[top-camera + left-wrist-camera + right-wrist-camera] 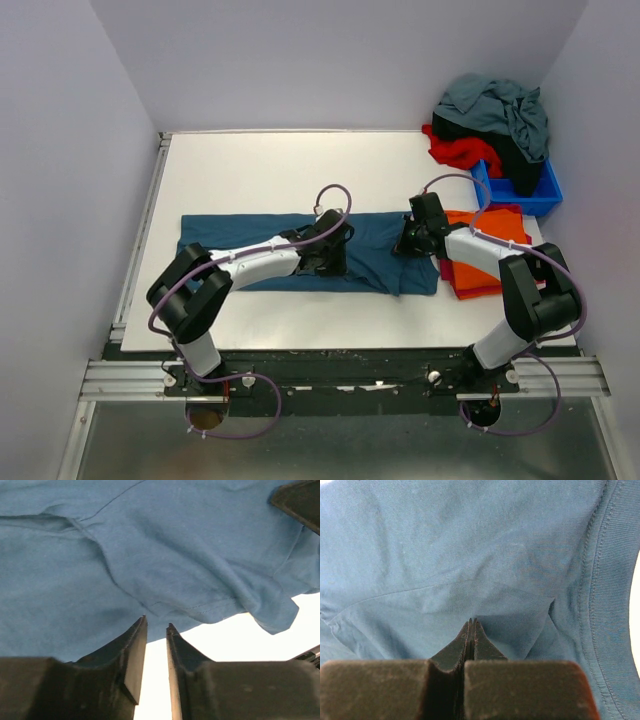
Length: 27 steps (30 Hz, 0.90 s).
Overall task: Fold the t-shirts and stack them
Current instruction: Fold the other side of the tshirt into a rectangle
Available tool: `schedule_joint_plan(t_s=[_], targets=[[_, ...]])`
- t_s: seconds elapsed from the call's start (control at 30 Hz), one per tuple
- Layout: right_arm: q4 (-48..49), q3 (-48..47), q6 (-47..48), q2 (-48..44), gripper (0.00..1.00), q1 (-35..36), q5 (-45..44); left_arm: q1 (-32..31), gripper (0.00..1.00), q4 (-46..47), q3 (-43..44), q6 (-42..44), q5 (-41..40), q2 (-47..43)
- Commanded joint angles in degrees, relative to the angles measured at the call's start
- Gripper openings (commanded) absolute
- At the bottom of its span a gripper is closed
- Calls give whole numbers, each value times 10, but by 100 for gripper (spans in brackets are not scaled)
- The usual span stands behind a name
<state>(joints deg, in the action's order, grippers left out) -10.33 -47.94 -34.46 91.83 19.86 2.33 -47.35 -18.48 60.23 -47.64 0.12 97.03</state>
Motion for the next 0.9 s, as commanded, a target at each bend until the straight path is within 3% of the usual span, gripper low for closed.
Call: schedule_joint_plan(t_s=[0.0, 0.43, 0.53, 0.87], targets=[[3, -7, 5, 5, 1, -3, -7, -13, 38, 35, 13, -14, 25, 28], [2, -7, 6, 5, 1, -3, -2, -18, 41, 20, 52, -7, 3, 91], [2, -7, 6, 7, 1, -3, 0, -18, 47, 6, 56, 0, -20, 85], [2, -10, 7, 10, 1, -3, 5, -36, 44, -69, 99, 35, -124, 103]])
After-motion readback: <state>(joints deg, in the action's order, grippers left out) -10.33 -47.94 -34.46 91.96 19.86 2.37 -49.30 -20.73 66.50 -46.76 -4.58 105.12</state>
